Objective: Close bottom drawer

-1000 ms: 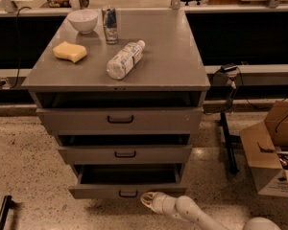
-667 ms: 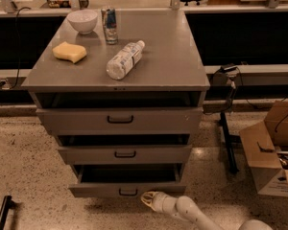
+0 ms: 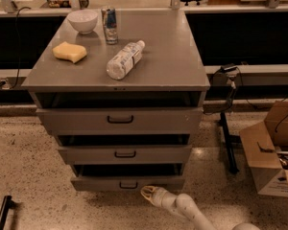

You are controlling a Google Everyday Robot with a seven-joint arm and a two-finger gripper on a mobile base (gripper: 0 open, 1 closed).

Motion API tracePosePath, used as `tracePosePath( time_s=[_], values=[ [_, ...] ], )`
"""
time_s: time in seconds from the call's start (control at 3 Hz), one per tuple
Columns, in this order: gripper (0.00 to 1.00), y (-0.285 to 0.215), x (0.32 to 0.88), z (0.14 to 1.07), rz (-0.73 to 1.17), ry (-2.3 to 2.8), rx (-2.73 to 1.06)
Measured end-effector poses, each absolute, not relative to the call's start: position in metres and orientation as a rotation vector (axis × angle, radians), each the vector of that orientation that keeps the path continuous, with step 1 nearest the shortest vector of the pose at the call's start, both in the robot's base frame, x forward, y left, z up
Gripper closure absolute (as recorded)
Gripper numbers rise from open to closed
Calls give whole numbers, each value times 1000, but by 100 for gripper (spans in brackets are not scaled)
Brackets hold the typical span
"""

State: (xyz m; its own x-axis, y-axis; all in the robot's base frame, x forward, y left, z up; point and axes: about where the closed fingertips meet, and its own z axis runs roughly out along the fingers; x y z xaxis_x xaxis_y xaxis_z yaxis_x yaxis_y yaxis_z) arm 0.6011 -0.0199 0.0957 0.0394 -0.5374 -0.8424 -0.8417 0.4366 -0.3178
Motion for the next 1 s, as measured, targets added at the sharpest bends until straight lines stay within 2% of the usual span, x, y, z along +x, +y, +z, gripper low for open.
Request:
tracePosePath(
  time_s=[1.0],
  values=[
    [100, -6, 632, 109, 364, 1566, -1183]
  ],
)
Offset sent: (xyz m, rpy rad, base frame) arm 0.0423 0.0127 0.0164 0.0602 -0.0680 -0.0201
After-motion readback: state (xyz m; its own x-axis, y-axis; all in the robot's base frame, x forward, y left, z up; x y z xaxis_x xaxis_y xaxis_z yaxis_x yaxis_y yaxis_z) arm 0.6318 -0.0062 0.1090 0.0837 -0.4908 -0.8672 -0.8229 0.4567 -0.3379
